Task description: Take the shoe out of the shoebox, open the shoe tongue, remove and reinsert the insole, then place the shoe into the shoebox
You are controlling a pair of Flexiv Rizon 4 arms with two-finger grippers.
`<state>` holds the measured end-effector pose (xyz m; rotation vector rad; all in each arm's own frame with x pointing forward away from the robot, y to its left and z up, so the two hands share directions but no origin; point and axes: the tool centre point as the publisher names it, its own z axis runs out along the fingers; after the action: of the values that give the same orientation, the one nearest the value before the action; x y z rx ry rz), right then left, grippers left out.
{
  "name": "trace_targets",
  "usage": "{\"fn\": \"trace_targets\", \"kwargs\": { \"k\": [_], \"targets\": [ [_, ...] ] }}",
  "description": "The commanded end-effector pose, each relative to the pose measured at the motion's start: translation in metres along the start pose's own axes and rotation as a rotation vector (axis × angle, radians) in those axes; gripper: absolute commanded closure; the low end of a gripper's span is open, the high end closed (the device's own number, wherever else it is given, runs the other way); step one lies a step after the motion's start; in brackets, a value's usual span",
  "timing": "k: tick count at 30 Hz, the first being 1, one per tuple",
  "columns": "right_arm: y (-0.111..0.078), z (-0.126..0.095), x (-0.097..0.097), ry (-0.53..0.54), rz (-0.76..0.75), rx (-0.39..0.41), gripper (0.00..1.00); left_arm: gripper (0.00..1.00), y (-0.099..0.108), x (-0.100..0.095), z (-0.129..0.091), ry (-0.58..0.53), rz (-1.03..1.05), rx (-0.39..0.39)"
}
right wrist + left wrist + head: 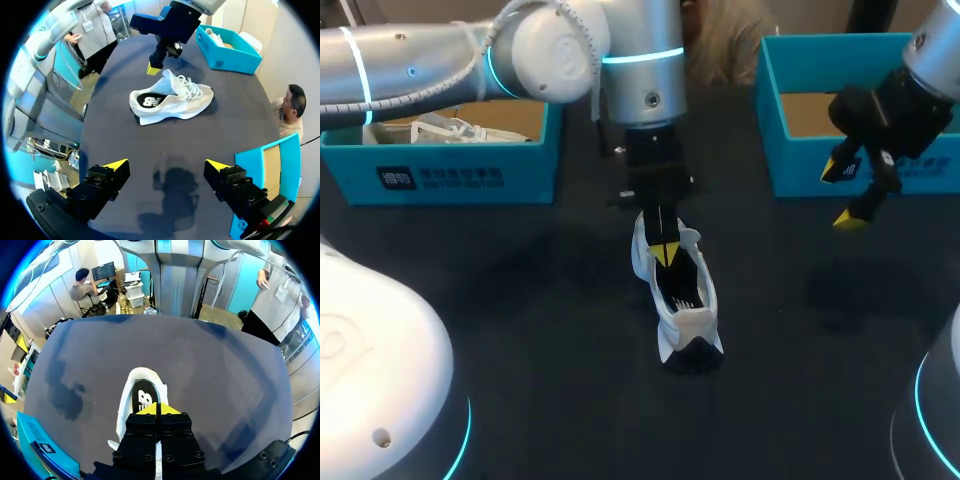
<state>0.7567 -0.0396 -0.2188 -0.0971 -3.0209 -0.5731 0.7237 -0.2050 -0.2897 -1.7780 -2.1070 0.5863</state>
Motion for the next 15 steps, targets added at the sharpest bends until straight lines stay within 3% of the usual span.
{"fn": "trace_targets", "kwargs": {
  "k": [1,9,15],
  "targets": [
    [0.0,0.0,0.0,0.0,0.001,0.002,0.0,1.0,0.0,0.001,0.0,-0.001,0.0,-0.003],
    [0.0,0.0,0.0,0.0,0.001,0.002,0.0,1.0,0.0,0.001,0.002,-0.002,-0.001,-0.004],
    [0.0,0.0,0.0,0.0,0.001,0.002,0.0,1.0,-0.002,-0.006,0.014,-0.028,0.032,-0.08]
  ]
}}
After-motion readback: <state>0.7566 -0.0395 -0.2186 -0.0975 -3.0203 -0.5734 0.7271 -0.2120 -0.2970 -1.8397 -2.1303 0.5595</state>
